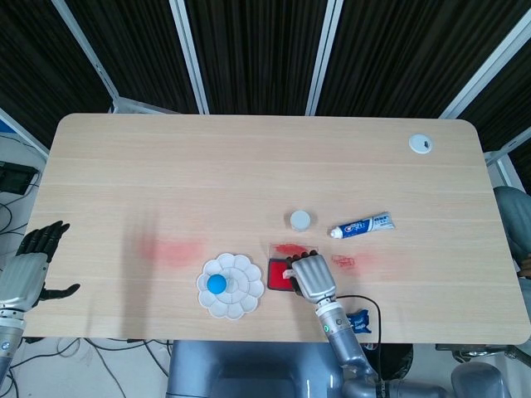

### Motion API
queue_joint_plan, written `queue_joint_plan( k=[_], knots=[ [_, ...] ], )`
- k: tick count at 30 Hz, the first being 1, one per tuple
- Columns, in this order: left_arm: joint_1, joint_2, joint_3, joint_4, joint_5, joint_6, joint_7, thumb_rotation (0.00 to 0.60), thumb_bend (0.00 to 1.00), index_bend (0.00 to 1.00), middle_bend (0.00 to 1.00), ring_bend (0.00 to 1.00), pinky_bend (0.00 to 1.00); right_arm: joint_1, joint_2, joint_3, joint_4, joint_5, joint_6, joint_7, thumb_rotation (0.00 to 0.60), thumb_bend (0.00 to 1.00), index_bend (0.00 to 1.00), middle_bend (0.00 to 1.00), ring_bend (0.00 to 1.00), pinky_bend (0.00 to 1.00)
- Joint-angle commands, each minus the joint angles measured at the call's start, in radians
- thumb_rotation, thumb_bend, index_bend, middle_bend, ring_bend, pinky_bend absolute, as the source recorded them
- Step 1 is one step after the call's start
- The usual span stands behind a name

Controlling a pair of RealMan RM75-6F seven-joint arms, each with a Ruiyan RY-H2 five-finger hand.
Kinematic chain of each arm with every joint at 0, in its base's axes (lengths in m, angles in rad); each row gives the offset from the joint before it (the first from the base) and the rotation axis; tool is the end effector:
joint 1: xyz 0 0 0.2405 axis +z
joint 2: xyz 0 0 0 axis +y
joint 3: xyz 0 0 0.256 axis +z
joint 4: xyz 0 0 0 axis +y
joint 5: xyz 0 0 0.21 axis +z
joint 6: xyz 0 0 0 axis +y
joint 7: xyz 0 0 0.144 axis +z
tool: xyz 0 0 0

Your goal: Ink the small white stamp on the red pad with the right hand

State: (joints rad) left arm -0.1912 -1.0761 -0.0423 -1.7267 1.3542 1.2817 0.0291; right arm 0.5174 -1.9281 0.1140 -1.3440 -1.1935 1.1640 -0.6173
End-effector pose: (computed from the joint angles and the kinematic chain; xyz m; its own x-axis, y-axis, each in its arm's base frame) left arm -0.3002 0.2062 0.1403 0.3339 0.1844 0.9244 0.9388 0.0233 -0.3437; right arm -0.1505 -0.2588 -0.1055 0.4765 -0.2323 0.8479 -0.8645 -0.2994 0.4038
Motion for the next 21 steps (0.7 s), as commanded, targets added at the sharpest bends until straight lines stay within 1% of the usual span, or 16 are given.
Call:
queue_joint_plan(
  k=[1,8,16,21],
  knots=[
    [0.000,0.001,0.000,-0.002,-0.002,-0.001,-0.003,0.600,0.00,0.00,0.00,0.00,0.00,-0.002,0.000,0.000,0.002,0.002,-0.002,-0.001,0.600,0.63,0.77,0.61,0.48,0.44],
    [0.000,0.002,0.000,-0.001,0.002,0.001,-0.005,0.600,0.00,0.00,0.00,0.00,0.00,-0.004,0.007,0.005,-0.012,-0.009,0.008,0.003,0.600,0.63,0.77,0.61,0.48,0.44],
    [0.001,0.001,0.002,-0.001,0.004,0.003,-0.001,0.600,0.00,0.00,0.00,0.00,0.00,0.001,0.031,0.029,-0.062,-0.026,0.030,-0.002,0.600,0.63,0.77,0.61,0.48,0.44],
    [0.002,0.001,0.001,0.000,0.003,0.005,-0.001,0.600,0.00,0.00,0.00,0.00,0.00,0.005,0.026,0.035,-0.057,-0.014,0.024,-0.012,0.600,0.63,0.77,0.61,0.48,0.44]
  ],
)
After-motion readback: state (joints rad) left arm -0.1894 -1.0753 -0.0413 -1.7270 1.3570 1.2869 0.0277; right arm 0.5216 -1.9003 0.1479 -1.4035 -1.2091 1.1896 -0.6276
